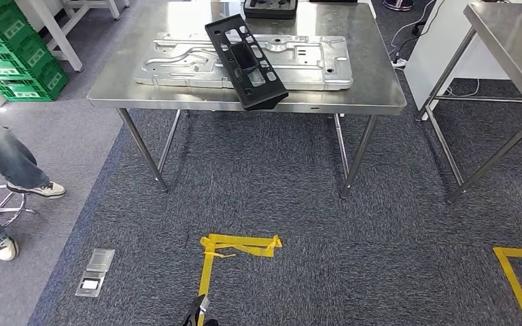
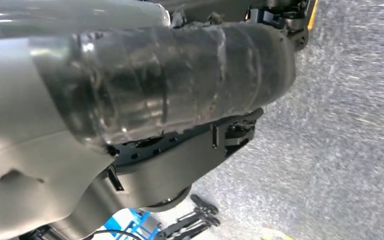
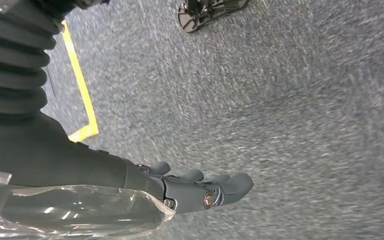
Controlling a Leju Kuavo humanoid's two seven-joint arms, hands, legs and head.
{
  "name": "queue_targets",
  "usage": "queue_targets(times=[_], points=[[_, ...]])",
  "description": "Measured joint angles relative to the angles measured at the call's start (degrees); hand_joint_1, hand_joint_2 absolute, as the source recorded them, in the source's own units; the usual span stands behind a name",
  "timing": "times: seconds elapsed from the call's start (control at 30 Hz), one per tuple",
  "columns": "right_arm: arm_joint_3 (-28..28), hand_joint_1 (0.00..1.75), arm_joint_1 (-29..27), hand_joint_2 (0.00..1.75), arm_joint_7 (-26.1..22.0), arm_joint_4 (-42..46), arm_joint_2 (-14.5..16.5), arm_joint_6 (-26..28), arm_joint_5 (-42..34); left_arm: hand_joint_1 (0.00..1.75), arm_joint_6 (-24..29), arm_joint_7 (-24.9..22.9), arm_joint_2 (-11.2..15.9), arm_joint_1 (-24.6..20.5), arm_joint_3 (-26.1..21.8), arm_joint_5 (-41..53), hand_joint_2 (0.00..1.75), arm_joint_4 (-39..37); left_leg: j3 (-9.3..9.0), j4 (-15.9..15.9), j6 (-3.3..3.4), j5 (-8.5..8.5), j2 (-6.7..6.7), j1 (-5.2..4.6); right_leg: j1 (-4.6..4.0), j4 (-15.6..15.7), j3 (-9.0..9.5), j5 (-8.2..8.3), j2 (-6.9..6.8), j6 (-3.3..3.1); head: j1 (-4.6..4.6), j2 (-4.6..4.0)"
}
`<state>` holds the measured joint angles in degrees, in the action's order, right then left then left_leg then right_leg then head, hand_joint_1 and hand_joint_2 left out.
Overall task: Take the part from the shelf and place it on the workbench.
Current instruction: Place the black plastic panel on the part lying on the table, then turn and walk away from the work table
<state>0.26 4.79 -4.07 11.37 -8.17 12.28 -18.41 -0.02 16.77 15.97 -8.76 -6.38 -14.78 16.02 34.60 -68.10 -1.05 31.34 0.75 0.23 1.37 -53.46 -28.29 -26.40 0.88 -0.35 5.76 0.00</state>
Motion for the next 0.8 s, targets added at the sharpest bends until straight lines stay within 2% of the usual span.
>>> queue_targets(times=[0.03,0.07,0.1,0.17,0.23,0.3,0.37,0.4,0.43,0.47,0.5,0.53,0.57,0.6,0.63,0.67,0.73,0.8], points=[[-0.19,0.0,0.02,0.0,0.21,-0.02,0.01,-0.02,-0.09,0.0,0.09,0.2,0.04,0.06,-0.26,-0.16,0.0,-0.19,-2.2,3.93,0.05,-1.96,0.45,0.11,0.05,-0.05,0.01,0.02,0.51,0.14,0.01,0.0],[-0.34,0.0,0.06,0.0,0.41,-0.04,0.02,-0.02,-0.15,0.0,0.16,0.34,0.08,0.13,-0.54,-0.31,0.0,-0.45,-4.18,7.78,0.21,-3.35,1.5,0.2,0.06,-0.15,-0.07,0.03,1.01,0.4,-0.02,0.0],[-0.46,0.0,0.14,0.0,0.61,-0.06,0.03,-0.02,-0.16,0.0,0.17,0.39,0.12,0.23,-0.83,-0.42,0.0,-0.66,-5.69,10.98,0.42,-4.06,2.43,0.25,0.1,-0.3,-0.33,0.08,1.54,0.73,-0.03,0.0],[-0.65,0.0,0.2,0.0,0.91,-0.1,0.06,-0.08,-0.2,0.0,0.14,0.32,0.18,0.35,-1.21,-0.39,0.0,-0.97,-6.55,13.49,0.91,-3.84,3.44,0.12,0.35,-0.44,-1.15,0.42,2.42,1.63,-0.04,0.0],[-0.75,0.0,0.17,0.0,1.14,-0.13,0.08,-0.24,-0.2,0.0,0.19,0.24,0.17,0.36,-1.31,0.04,0.0,-1.05,-6.66,14.15,1.57,-3.96,2.42,0.02,0.64,-0.47,-1.61,0.63,2.89,2.52,-0.03,0.0],[-0.77,0.0,0.23,0.0,1.36,-0.16,0.04,-0.43,-0.15,0.0,0.31,0.11,0.13,0.35,-1.3,0.9,0.0,-1.1,-7.01,14.81,2.31,-4.31,1.19,0.1,0.56,-3.04,-2.93,-0.85,1.57,3.07,-0.3,0.0],[-0.78,0.0,0.32,0.0,1.58,-0.18,0.04,-0.61,-0.01,0.0,0.37,-0.12,0.02,0.37,-1.26,1.76,0.0,-1.2,-7.08,15.02,2.76,-4.38,-0.14,-0.05,0.46,-10.62,-6.83,-4.33,-0.14,3.32,-0.67,0.0],[-0.78,0.0,0.29,0.0,1.68,-0.19,0.08,-0.67,0.08,0.0,0.36,-0.26,-0.06,0.39,-1.24,2.13,0.0,-1.24,-7.02,15.0,2.89,-4.35,-0.81,-0.17,0.46,-14.86,-9.06,-5.85,-0.42,3.39,-0.76,0.0],[-0.76,0.0,0.19,0.0,1.78,-0.2,0.15,-0.72,0.19,0.0,0.33,-0.37,-0.15,0.41,-1.21,2.4,0.0,-1.25,-6.99,14.98,2.97,-4.3,-1.42,-0.29,0.44,-17.69,-10.56,-6.5,-0.53,3.41,-0.78,0.0],[-0.75,0.0,0.08,0.0,1.85,-0.22,0.21,-0.75,0.3,0.0,0.29,-0.45,-0.23,0.43,-1.18,2.65,0.0,-1.25,-7.0,14.95,3.03,-4.26,-1.99,-0.4,0.41,-18.32,-10.97,-6.07,-0.64,3.37,-0.78,0.0],[-0.74,0.0,0.01,0.0,1.91,-0.25,0.25,-0.79,0.35,0.0,0.25,-0.51,-0.31,0.45,-1.14,2.87,0.0,-1.25,-7.07,14.91,3.02,-4.19,-2.54,-0.47,0.36,-16.35,-10.02,-4.58,-0.85,3.23,-0.78,0.0],[-0.74,0.0,0.01,0.0,1.92,-0.26,0.26,-0.84,0.4,0.0,0.22,-0.54,-0.4,0.47,-1.1,3.02,0.0,-1.25,-7.2,14.86,2.96,-4.1,-3.06,-0.53,0.26,-12.44,-7.98,-2.56,-1.45,3.01,-0.79,0.0],[-0.74,0.0,0.09,0.0,1.92,-0.27,0.28,-0.9,0.43,0.0,0.21,-0.55,-0.46,0.5,-1.08,3.14,0.0,-1.25,-7.32,14.76,2.79,-3.93,-3.57,-0.69,0.09,-7.89,-5.59,-0.83,-2.73,2.73,-0.84,0.0],[-0.74,0.0,0.24,0.0,1.93,-0.27,0.3,-0.94,0.45,0.0,0.19,-0.54,-0.51,0.54,-1.05,3.26,0.0,-1.25,-7.42,14.63,2.54,-3.69,-4.08,-0.87,-0.06,-4.17,-3.65,0.42,-3.71,2.37,-0.86,0.0],[-0.74,0.0,0.38,0.0,1.93,-0.27,0.36,-0.98,0.46,0.0,0.19,-0.54,-0.55,0.56,-1.03,3.38,0.0,-1.25,-7.51,14.54,2.27,-3.47,-4.57,-1.05,-0.19,-1.89,-2.5,0.98,-4.42,2.03,-0.81,0.0],[-0.74,0.0,0.49,0.0,1.93,-0.27,0.43,-1.02,0.46,0.0,0.18,-0.52,-0.55,0.58,-1.02,3.5,0.0,-1.25,-7.6,14.52,1.97,-3.29,-5.05,-1.19,-0.3,-1.03,-2.17,1.0,-4.57,1.71,-0.78,0.0],[-0.74,0.0,0.47,0.0,2.02,-0.27,0.55,-1.1,0.46,0.0,0.18,-0.46,-0.54,0.56,-0.94,3.71,0.0,-1.24,-7.97,14.58,1.35,-2.96,-5.69,-1.16,-0.19,-0.82,-2.26,1.17,-3.34,1.07,-0.63,0.0],[-0.74,0.0,0.39,0.0,2.17,-0.27,0.58,-1.18,0.46,0.0,0.15,-0.42,-0.45,0.55,-0.79,3.79,0.0,-1.24,-7.4,12.43,0.63,-1.13,-4.25,-0.96,0.04,-0.47,-2.17,1.51,-2.39,0.44,-0.47,0.0]])
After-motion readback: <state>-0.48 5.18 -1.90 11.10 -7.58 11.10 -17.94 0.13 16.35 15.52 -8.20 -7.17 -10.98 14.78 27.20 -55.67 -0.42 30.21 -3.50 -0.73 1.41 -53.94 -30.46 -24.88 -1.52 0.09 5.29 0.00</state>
